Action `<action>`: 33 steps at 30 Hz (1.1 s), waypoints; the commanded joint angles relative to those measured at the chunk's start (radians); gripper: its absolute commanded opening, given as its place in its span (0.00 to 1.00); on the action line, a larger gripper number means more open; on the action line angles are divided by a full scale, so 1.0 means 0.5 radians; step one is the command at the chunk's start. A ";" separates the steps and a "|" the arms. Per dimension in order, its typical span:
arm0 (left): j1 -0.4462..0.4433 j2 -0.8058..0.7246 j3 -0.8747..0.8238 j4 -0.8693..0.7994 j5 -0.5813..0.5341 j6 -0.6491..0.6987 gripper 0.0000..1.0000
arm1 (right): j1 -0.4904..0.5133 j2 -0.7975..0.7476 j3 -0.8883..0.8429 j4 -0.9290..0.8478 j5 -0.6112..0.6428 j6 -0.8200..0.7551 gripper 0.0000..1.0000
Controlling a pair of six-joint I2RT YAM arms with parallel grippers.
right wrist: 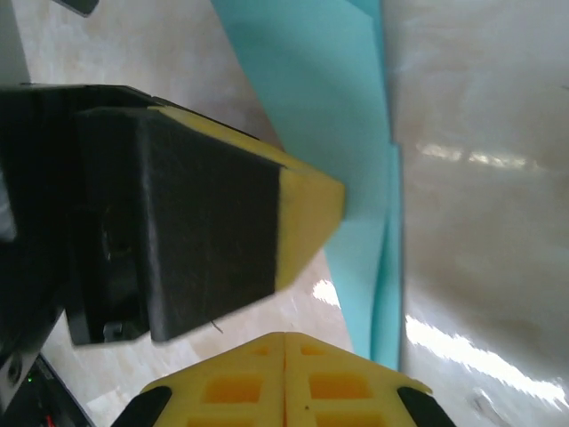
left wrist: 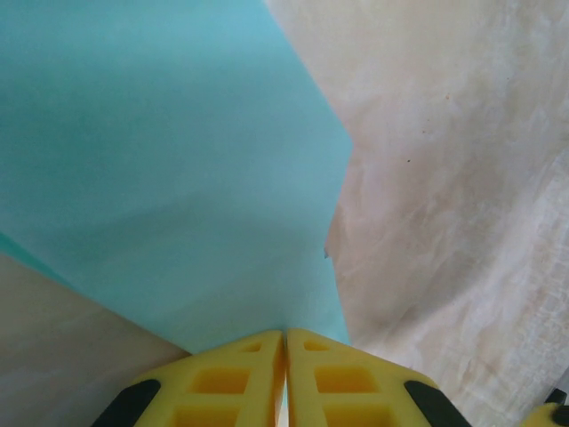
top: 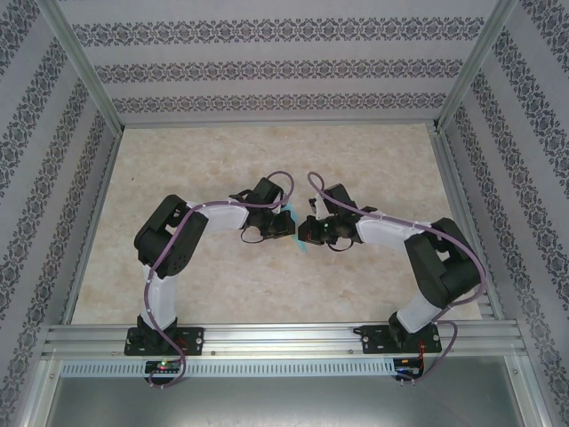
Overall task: Fold a paper plane with a square sheet of paper (pick it up from the middle)
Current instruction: Fold the wing for the fifth time at the center of the table.
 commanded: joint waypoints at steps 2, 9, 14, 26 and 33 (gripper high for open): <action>-0.013 0.156 -0.033 -0.196 -0.131 0.021 0.12 | 0.031 0.174 0.070 0.056 -0.006 0.008 0.06; -0.006 0.139 -0.013 -0.196 -0.086 0.062 0.13 | -0.008 0.274 -0.069 0.077 0.055 -0.027 0.06; 0.035 0.084 0.017 -0.133 -0.028 0.124 0.15 | -0.033 0.282 -0.173 0.046 0.064 -0.056 0.05; 0.119 -0.144 0.061 -0.015 0.022 0.351 0.22 | -0.058 0.306 -0.250 0.055 0.056 -0.062 0.05; 0.144 -0.120 0.074 -0.027 -0.054 0.409 0.22 | -0.058 0.338 -0.249 0.062 0.053 -0.058 0.05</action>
